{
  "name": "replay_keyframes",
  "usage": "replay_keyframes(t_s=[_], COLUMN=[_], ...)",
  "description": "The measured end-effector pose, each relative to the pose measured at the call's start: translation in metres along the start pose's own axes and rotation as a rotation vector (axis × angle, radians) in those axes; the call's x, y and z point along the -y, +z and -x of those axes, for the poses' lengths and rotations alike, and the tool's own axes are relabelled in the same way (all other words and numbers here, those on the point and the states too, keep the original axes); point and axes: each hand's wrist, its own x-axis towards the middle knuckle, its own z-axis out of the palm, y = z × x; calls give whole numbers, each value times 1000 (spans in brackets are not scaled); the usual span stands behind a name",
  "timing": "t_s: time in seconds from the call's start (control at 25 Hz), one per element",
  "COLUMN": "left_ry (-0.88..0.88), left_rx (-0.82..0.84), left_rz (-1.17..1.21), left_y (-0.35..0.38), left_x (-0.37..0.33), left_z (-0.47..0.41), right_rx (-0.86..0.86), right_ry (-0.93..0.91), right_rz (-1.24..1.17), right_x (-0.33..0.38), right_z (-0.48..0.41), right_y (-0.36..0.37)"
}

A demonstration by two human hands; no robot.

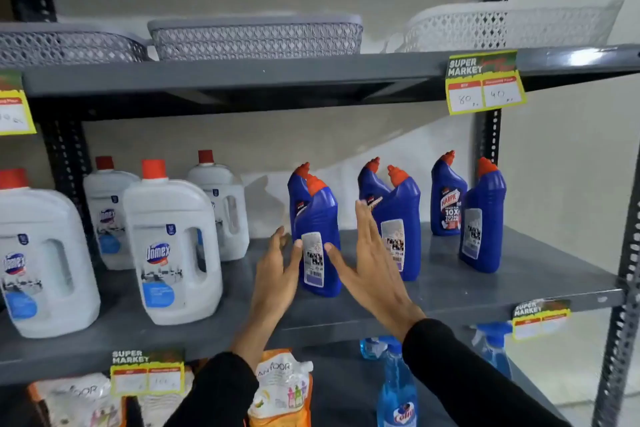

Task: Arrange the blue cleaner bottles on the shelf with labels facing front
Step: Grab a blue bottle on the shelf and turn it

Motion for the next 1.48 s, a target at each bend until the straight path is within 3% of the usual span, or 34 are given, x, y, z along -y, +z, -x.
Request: replay_keyframes(t_s=[0.16,0.24,0.6,0.88,1.12,1.32,1.48], left_ry=[-120,-158,-163,-127,-89,-49,-72], left_rx=[30,27,-36,140,66,113,125], left_rz=[121,177,291,367,561,555,547], left_y=[6,10,20,27,18,8,7], left_x=[7,10,9,-16,-23,-15,-6], left_z=[-11,-7,-3,-2,-22,-36,-39], right_rx=[156,198,138,-7,48,79,65], right_ry=[212,231,167,62,-80,133,251], right_rz=[-158,-180,-150,-8,-59,-403,-431], right_x=[-18,-26,-30,-4,11,9,-1], right_z=[-2,-1,-3,4,-1,-24,-22], right_y=[16,25,40,46,42,40,52])
